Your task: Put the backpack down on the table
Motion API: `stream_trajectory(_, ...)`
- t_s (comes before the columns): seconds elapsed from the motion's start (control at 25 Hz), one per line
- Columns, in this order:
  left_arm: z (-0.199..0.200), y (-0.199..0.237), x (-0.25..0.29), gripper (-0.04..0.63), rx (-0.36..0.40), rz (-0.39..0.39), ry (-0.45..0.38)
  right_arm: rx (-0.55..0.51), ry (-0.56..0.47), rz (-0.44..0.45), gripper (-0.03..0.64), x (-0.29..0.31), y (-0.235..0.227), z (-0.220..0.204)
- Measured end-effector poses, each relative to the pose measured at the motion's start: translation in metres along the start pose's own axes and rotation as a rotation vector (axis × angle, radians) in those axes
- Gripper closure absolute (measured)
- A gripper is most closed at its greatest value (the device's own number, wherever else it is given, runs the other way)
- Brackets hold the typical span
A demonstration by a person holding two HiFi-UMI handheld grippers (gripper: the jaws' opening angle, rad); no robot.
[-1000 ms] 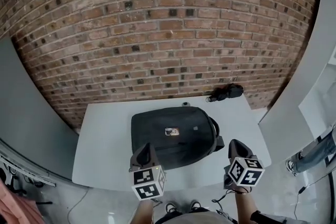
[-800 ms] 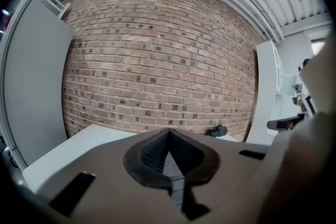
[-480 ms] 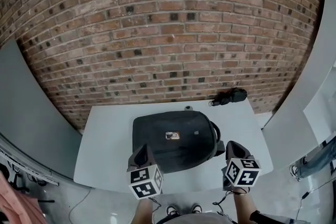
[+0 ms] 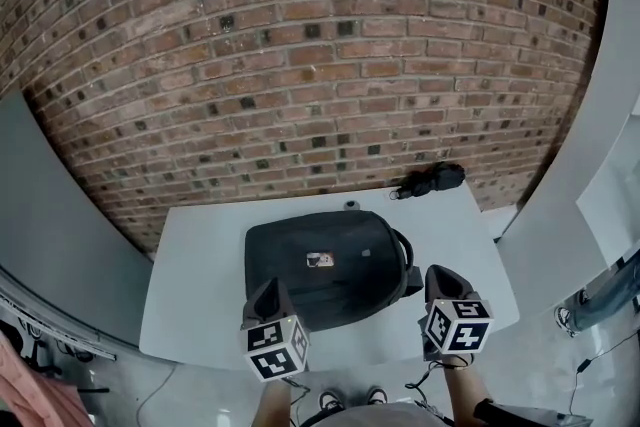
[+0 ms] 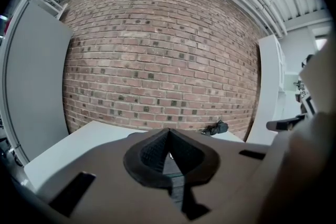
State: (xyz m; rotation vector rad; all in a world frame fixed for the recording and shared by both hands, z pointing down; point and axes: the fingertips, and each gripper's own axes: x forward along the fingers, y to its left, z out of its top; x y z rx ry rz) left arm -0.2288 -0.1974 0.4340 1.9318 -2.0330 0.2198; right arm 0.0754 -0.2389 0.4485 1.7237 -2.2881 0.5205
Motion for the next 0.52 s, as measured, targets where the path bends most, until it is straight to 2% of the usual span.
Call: stream_trajectory(0.52,-0.0083,-0.0076,-0.0003,0.583,0.005,-0.003,0.021,-0.012,0.006,0.025,0.586,0.0005,-0.0001,-0.0025)
